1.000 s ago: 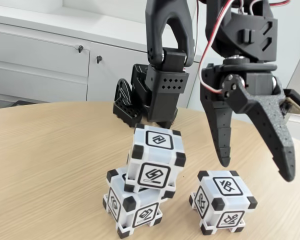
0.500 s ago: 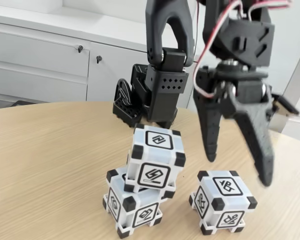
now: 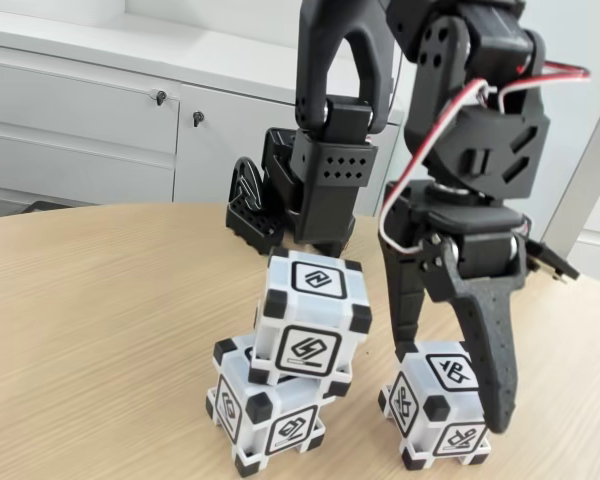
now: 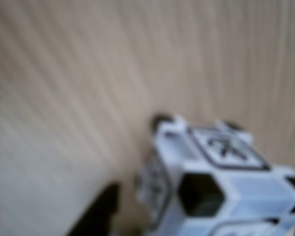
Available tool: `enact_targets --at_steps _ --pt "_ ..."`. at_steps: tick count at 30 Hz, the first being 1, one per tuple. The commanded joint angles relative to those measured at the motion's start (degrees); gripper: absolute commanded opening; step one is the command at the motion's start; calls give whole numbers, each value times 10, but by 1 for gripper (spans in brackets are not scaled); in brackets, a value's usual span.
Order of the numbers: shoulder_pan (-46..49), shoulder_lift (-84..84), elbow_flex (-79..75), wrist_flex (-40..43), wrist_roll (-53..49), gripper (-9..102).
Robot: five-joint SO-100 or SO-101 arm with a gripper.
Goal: Stack cubes from left to right.
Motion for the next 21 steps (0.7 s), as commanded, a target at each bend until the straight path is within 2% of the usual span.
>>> enact_targets --at_steps 1,21 --pt "2 -3 -15 -17 1 38" --pt "6 -46 -14 -18 69 30"
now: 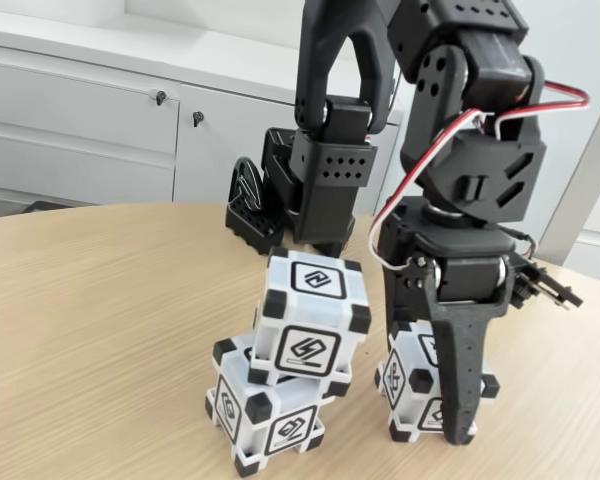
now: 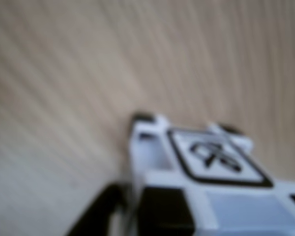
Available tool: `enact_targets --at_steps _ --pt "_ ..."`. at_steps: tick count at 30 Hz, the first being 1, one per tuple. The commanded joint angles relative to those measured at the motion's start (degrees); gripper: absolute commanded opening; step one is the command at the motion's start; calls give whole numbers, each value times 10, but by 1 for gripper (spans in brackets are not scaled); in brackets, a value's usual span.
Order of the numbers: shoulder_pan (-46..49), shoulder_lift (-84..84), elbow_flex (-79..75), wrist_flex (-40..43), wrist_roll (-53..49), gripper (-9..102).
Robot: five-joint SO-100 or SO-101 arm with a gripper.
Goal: Stack cubes from left to right.
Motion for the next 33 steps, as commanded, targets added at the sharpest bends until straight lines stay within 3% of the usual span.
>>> enact_targets --at_steps 1,11,20,33 --pt "4 2 -14 -4 1 28" --pt "5 12 -14 -2 4 18" --pt "5 26 -14 0 6 17" --pt "5 211 -7 6 21 19"
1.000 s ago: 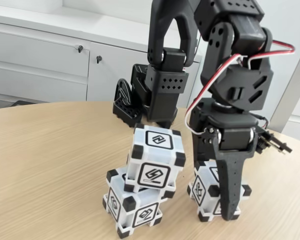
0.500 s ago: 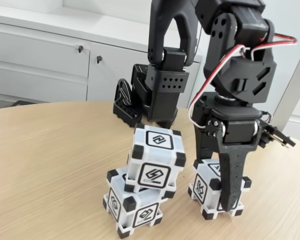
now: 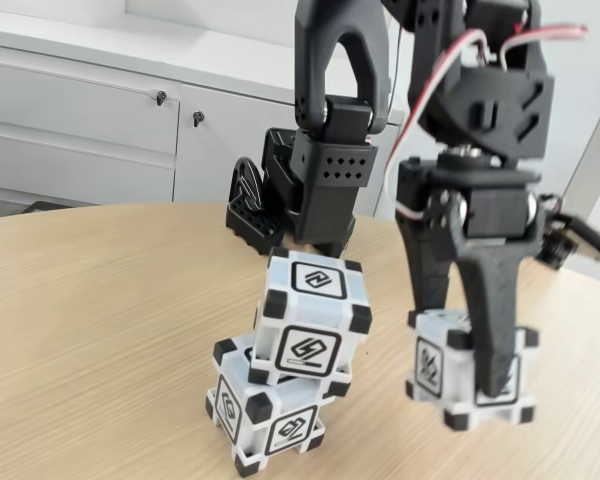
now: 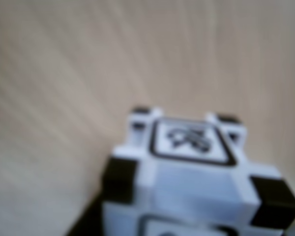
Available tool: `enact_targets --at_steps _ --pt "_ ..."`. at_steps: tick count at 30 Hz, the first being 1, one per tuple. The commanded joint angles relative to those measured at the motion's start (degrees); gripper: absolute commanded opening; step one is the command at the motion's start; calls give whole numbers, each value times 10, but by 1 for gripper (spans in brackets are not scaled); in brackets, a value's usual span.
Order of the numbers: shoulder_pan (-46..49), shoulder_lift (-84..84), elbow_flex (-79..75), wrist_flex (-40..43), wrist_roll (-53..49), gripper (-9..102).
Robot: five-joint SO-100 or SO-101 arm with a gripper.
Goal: Stack cubes from left to right.
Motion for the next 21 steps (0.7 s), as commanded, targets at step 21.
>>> enact_targets --at_steps 21 --pt "8 424 -14 194 -13 20"
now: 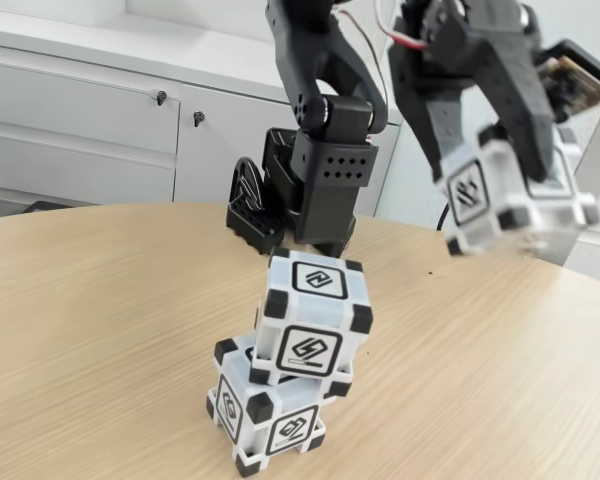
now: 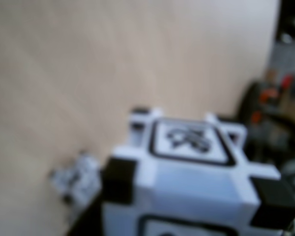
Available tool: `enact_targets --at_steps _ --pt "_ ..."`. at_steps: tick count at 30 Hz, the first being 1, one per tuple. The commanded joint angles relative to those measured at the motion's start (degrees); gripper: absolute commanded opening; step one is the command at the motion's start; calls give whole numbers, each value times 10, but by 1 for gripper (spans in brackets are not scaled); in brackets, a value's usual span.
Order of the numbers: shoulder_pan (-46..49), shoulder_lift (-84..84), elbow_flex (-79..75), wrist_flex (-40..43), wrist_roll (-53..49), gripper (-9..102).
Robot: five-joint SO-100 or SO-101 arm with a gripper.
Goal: Stack cubes from left to right.
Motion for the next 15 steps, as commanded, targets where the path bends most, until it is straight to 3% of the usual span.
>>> enact_targets --at_steps 1,11,15 --pt "6 40 -17 26 -1 20" --pt "6 -18 -163 40 36 20" --pt "5 -70 -263 112 44 20"
